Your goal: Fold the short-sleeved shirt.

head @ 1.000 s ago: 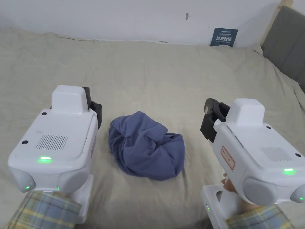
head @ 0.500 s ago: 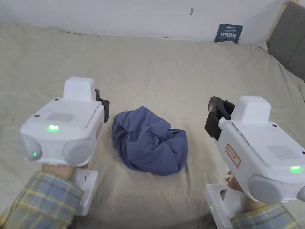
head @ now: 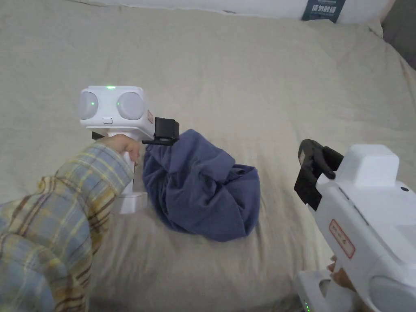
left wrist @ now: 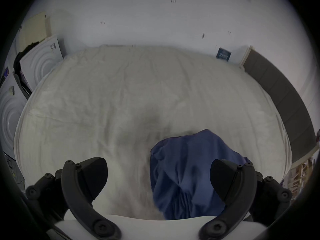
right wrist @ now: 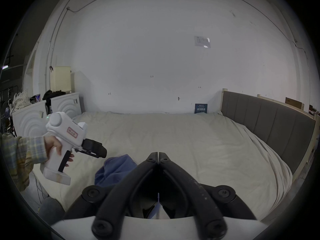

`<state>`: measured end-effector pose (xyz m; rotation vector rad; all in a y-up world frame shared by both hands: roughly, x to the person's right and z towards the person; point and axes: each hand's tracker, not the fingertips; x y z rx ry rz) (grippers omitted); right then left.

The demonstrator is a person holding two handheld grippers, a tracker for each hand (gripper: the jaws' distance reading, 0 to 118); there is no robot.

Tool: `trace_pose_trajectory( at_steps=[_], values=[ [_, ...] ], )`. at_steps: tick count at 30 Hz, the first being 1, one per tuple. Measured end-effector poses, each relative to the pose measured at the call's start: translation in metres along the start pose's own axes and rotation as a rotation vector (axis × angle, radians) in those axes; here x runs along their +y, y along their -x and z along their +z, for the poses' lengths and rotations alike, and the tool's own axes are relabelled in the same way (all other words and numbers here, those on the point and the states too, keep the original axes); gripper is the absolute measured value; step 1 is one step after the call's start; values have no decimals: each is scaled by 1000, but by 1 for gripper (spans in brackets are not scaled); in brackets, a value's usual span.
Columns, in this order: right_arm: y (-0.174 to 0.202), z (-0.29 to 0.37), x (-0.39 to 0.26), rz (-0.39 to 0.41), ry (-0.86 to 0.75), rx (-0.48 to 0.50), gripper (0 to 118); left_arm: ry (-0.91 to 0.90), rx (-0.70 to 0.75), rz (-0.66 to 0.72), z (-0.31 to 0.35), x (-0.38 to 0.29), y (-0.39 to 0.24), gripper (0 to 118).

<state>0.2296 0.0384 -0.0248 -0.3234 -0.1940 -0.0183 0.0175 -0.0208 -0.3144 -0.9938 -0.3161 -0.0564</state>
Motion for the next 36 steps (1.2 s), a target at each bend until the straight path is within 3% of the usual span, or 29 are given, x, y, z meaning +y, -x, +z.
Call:
trace_pose_trajectory(
  at_steps=[3, 5, 6, 10, 13, 20, 21, 22, 23, 24, 25, 26, 28, 31, 36],
  values=[
    [-9, -16, -6, -4, 37, -17, 1, 41, -10, 4, -29, 9, -9, 118],
    [-13, -24, -9, -9, 55, -27, 1, 53, -6, -15, -44, 14, -14, 107],
    [-15, -28, -11, -10, 65, -33, 1, 65, -3, -32, -51, 15, -16, 94],
    [-21, -35, -15, -23, 81, -40, 1, 160, -4, -38, -67, 15, -19, 11],
    [-23, -36, -16, -27, 84, -37, 1, 117, -36, -30, -58, 14, -17, 11],
    [-30, -60, -7, -29, 200, -33, 5, -189, -97, -101, 25, 13, -13, 10],
    [-31, -68, -4, -45, 245, -25, 16, -226, -102, -100, 30, 15, -8, 10],
    [-34, -78, -1, -69, 274, -8, 44, -246, -105, -112, 41, 13, -5, 10],
    [-36, -89, 2, -68, 332, 13, 61, -257, -105, -113, 49, 11, -2, 10],
    [-38, -100, 5, -78, 369, 40, 69, -267, -103, -113, 58, 8, 1, 10],
    [-38, -113, 7, -85, 410, 59, 69, -269, -102, -112, 62, 4, 5, 10],
    [-37, -126, 8, -84, 464, 74, 89, -275, -102, -108, 68, 1, 8, 10],
    [-32, -153, 6, -50, 542, 88, 118, -282, -110, -90, 76, -4, 17, 10],
    [-17, -193, -6, -21, 651, 71, 118, -291, -104, -79, 84, -17, 23, 10],
    [2, -231, -43, -52, 829, 2, 115, -280, -87, -45, 87, -33, 33, 10]
  ],
)
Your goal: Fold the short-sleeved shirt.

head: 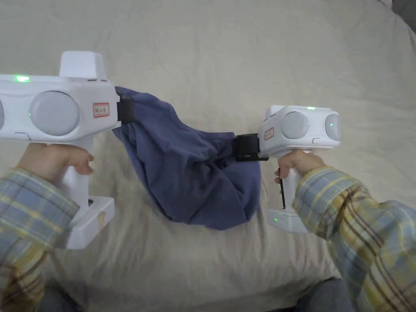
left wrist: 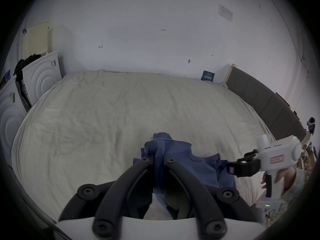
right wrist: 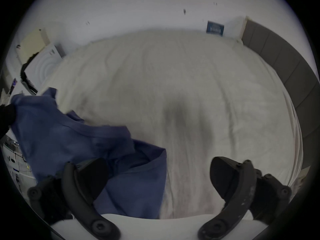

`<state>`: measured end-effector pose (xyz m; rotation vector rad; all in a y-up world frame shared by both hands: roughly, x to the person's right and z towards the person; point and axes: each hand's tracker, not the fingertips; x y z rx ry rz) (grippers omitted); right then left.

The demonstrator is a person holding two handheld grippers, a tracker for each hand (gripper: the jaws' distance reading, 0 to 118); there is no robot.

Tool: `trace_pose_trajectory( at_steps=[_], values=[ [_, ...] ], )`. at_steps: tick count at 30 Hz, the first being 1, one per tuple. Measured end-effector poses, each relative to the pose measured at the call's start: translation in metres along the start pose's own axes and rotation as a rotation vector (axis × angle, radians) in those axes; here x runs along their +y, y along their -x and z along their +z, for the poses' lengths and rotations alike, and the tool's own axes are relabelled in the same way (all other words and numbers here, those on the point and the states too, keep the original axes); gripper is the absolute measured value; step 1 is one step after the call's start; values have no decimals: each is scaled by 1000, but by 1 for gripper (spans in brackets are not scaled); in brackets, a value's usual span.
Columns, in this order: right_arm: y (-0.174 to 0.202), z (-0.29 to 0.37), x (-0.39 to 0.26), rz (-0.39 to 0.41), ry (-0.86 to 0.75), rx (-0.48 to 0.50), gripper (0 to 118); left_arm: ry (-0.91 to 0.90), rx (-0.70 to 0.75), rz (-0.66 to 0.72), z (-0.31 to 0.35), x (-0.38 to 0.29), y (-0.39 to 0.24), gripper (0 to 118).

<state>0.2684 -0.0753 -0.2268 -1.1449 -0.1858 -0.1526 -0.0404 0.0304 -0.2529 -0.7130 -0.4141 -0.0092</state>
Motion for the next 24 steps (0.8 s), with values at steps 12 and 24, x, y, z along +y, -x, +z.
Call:
trace_pose_trajectory(
  at_steps=[12, 24],
  values=[
    [-38, 86, -10, -116, -131, 168, 3, -55, -10, 147, 21, 5, 30, 9],
    [-108, 353, 52, -183, -652, 162, 3, -456, 51, 212, 135, 160, 77, 8]
  ],
)
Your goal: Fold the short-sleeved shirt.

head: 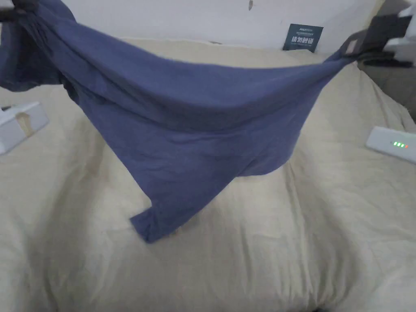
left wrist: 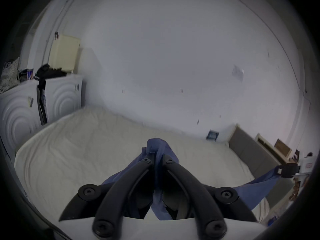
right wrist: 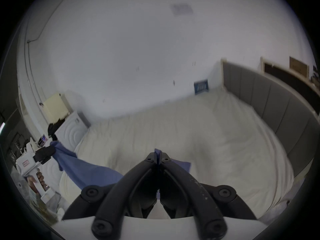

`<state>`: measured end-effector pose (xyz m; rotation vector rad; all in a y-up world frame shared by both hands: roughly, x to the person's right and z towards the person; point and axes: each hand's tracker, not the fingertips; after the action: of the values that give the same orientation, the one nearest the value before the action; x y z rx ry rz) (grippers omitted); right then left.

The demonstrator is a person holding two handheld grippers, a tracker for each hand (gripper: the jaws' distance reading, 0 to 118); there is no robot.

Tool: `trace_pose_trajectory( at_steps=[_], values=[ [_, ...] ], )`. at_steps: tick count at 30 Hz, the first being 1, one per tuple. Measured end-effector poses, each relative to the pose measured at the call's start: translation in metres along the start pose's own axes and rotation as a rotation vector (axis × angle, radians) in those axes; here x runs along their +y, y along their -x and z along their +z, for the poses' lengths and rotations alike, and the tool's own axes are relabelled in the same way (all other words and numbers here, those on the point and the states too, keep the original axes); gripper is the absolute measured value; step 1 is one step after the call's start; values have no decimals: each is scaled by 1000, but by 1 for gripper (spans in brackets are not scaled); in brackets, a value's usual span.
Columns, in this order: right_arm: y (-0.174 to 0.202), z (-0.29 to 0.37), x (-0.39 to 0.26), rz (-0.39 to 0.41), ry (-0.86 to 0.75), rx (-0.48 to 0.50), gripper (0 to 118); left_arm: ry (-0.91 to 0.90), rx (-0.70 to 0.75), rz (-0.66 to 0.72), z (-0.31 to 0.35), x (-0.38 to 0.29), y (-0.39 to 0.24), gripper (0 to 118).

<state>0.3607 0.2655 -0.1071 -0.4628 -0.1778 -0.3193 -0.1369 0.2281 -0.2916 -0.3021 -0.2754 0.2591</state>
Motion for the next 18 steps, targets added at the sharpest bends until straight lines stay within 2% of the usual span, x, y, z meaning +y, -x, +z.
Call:
trace_pose_trajectory(
  at_steps=[2, 5, 8, 12, 16, 18],
  values=[
    [5, 16, 35, 15, -70, -49, 3, -58, 2, -7, 2, 37, -2, 8],
    [12, 33, 84, -9, -136, -44, 3, -140, 34, -66, 0, 88, -13, 8],
    [23, 40, 129, -27, -206, -63, 3, -195, 18, -68, -8, 135, -28, 8],
    [41, 30, 179, -3, -273, -121, 3, -247, 60, -125, -36, 187, -52, 8],
    [53, 13, 221, -6, -344, -169, 3, -278, 65, -130, -73, 224, -66, 8],
    [57, 5, 236, 19, -376, -187, 3, -298, 63, -132, -93, 235, -69, 8]
  ],
)
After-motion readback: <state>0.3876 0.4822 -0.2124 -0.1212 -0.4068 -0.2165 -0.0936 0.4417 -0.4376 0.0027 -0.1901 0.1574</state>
